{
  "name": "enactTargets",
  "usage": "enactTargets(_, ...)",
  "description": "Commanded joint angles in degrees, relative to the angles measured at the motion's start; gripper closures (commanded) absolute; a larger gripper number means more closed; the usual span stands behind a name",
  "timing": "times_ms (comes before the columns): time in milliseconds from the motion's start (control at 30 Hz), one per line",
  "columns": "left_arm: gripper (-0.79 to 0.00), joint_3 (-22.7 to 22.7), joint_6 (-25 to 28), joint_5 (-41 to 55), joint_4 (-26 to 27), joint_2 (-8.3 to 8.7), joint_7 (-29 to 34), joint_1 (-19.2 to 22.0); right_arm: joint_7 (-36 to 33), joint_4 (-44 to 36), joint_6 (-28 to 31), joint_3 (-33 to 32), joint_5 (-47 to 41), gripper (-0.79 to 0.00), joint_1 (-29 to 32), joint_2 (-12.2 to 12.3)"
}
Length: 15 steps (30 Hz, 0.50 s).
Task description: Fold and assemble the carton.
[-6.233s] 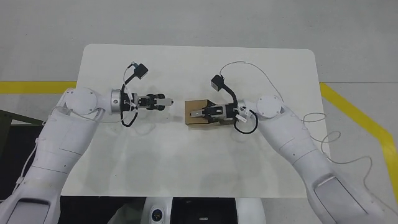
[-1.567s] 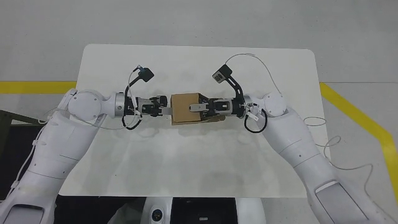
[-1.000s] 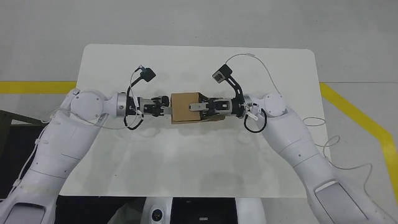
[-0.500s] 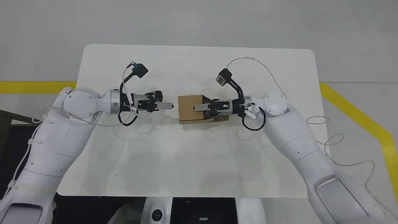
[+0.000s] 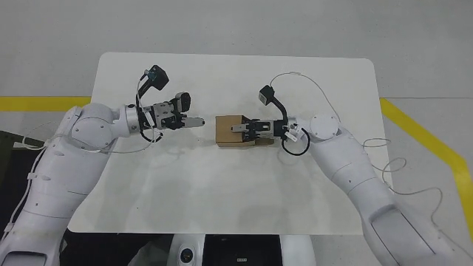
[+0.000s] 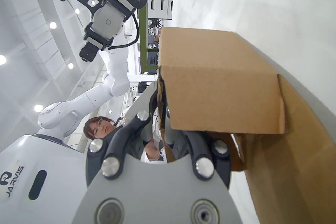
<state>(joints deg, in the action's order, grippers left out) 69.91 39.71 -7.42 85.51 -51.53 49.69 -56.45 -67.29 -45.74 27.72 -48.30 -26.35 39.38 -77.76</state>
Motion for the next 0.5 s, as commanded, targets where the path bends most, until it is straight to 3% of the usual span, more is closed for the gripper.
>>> enactTargets(0, -0.785, 0.0, -0.1, 0.1, 0.0, 0.00, 0.1, 0.0, -0.1, 0.1, 0.0, -0.2, 0.1, -0.289, 0.0, 0.0)
enactTargets(300, -0.785, 0.0, -0.3, -0.3, 0.5, -0.01, -0.3, -0.1, -0.8, -1.6, -0.1, -1.5, 1.6, -0.314, 0.4, 0.6)
enactTargets(467, -0.785, 1.0, 2.1, -9.1, 3.6, 0.23, -3.6, -0.6, -1.1, -4.2, -1.5, -3.0, 4.1, -0.317, 1.1, 1.6)
